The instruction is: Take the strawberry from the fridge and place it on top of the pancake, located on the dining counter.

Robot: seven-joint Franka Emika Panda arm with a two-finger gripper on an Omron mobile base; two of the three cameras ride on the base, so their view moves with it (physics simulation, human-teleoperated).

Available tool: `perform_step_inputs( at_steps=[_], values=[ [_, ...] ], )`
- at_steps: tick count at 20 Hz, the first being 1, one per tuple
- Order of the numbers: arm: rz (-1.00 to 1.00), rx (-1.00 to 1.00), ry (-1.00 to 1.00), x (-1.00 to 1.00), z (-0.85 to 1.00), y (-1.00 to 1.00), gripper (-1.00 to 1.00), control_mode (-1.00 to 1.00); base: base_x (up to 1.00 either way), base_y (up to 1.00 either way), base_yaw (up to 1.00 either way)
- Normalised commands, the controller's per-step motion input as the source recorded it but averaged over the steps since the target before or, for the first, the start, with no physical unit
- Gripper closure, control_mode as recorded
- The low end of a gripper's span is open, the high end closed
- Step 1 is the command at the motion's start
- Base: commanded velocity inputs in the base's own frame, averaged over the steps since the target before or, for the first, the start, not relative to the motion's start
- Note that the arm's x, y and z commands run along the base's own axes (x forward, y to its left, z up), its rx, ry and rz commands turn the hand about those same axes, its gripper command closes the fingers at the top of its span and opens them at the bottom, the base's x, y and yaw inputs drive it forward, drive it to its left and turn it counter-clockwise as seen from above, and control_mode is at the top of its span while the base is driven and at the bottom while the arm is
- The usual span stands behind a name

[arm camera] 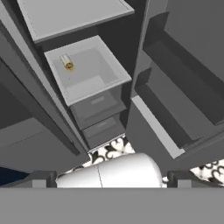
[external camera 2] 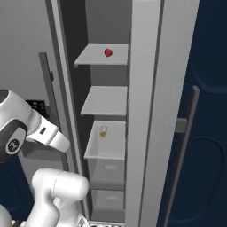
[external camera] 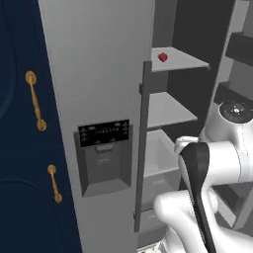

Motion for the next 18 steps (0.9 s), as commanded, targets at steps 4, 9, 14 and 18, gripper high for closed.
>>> perform_step_inputs(
  at_steps=[4, 9, 14, 18],
  values=[
    [0.00, 0.00, 0.00, 0.00, 0.00, 0.00, -1.00, 1.00, 0.11, -0.40, 0.07],
    [0.00, 0.00, 0.00, 0.00, 0.00, 0.00, -1.00, 1.00, 0.47, -0.19, 0.05],
    [0.00, 0.00, 0.00, 0.00, 0.00, 0.00, -1.00, 1.00, 0.50, -0.30, 0.07],
    [0.00, 0.00, 0.00, 0.00, 0.00, 0.00, -1.00, 1.00, 0.22, -0.46, 0.13]
  ],
)
